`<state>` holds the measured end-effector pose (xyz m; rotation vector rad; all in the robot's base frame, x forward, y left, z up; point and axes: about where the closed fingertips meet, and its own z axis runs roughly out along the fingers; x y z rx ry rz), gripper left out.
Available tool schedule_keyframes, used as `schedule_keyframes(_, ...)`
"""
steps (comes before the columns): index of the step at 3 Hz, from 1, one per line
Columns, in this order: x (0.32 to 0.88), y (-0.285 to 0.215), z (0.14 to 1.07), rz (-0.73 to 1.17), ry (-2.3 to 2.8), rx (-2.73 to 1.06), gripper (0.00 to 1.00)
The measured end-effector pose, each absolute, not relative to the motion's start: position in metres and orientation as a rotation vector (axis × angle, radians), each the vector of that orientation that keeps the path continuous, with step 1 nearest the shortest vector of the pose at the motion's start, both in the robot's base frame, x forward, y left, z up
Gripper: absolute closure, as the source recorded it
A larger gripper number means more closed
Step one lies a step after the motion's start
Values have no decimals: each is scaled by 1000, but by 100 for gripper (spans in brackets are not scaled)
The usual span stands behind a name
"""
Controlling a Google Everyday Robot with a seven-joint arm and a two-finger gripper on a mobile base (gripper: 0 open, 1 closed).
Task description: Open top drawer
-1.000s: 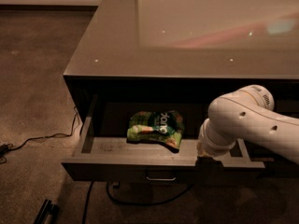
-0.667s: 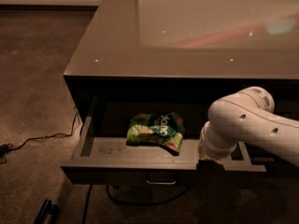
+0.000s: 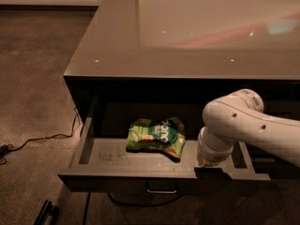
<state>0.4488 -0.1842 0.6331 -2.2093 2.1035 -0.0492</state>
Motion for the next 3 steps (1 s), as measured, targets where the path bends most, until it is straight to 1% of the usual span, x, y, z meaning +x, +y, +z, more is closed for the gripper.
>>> schedule_keyframes(1, 448, -184, 633, -47, 2103, -2214, 81)
schedule_keyframes(3, 448, -184, 633, -47, 2103, -2214, 36)
